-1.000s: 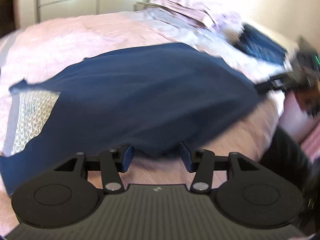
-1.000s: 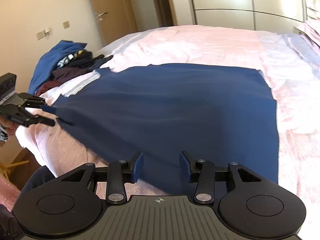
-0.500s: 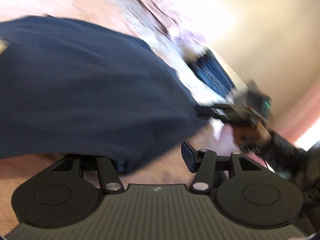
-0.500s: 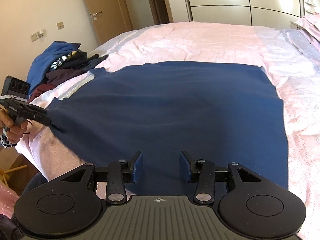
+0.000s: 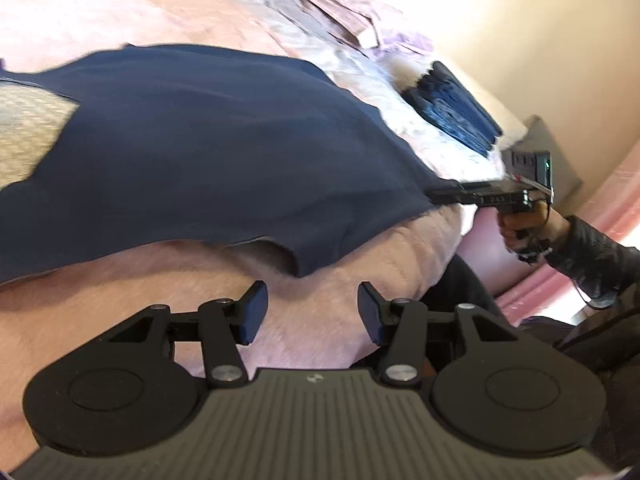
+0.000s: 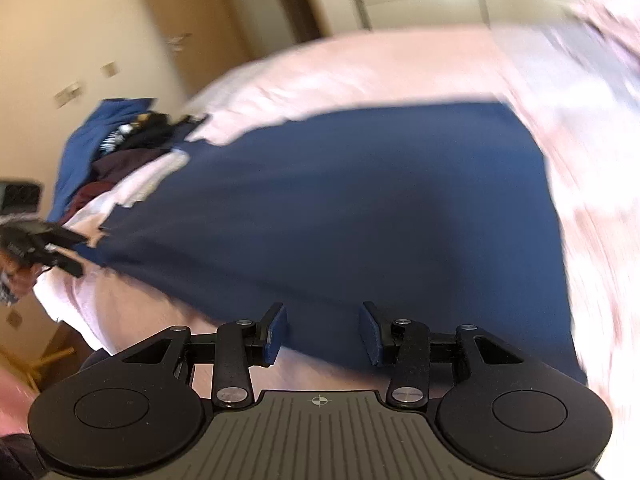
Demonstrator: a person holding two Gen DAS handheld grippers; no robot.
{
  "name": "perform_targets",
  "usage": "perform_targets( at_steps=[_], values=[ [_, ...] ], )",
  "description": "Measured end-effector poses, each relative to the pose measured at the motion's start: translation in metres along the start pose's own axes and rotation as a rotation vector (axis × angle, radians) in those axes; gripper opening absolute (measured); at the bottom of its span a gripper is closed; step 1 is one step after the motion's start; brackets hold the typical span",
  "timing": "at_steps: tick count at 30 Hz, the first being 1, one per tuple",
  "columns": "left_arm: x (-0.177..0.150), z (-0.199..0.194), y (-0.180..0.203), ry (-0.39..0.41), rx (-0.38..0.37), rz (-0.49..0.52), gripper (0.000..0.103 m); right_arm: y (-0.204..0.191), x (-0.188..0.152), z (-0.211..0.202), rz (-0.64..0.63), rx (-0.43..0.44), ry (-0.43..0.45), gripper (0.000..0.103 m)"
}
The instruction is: Fold clothes
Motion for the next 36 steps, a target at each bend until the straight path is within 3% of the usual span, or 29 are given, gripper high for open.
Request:
perform_targets(
  at_steps=[4,10,12,17,20,23,27,30,32,36],
  values=[
    [0.013,-0.018,0.008,0.068,0.085,0.042,0.044,0.036,-0.016,-0.021,0.109,-0.063,-0.004,0.044],
    [0.050,0.000,0.019,0.183,0.154,0.103,0.049,0.051,-0.005,-0.055,0.124,-0.137,0.188,0.044],
    [0.049,0.019,0.012,0.155,0.154,0.090,0.049,0.056,-0.011,-0.046,0.119,-0.152,0.165,0.044],
    [0.023,0.048,-0.009,0.002,0.256,0.102,0.048,0.083,-0.038,-0.049,0.170,-0.228,0.109,0.044],
    [0.017,0.027,-0.012,0.012,0.300,0.080,0.048,0.088,-0.035,-0.066,0.172,-0.278,0.132,0.044],
    [0.012,-0.007,-0.016,0.036,0.382,0.086,0.048,0.055,-0.016,-0.068,0.082,-0.236,0.171,0.044],
    [0.022,-0.022,-0.016,0.068,0.411,0.107,0.049,-0.011,0.013,-0.043,-0.113,-0.149,0.188,0.044],
    [0.029,-0.033,-0.015,0.093,0.432,0.123,0.052,-0.037,0.037,-0.020,-0.154,-0.086,0.186,0.044],
    [0.034,-0.040,-0.015,0.109,0.445,0.133,0.053,-0.034,0.058,-0.010,-0.145,-0.054,0.186,0.044],
    [0.043,-0.055,-0.014,0.142,0.473,0.154,0.054,0.024,0.109,0.008,-0.097,-0.086,0.193,0.044]
  ],
)
Point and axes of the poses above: each gripper's, at about its wrist camera, not at the fingertips, and z roughly the way its jaws point, y to its right, x to its top, the point moved 10 cm from there along z, roughly the way its jaws point, and after that the axes turned 7 degrees about -x, right-handed, at the moved point
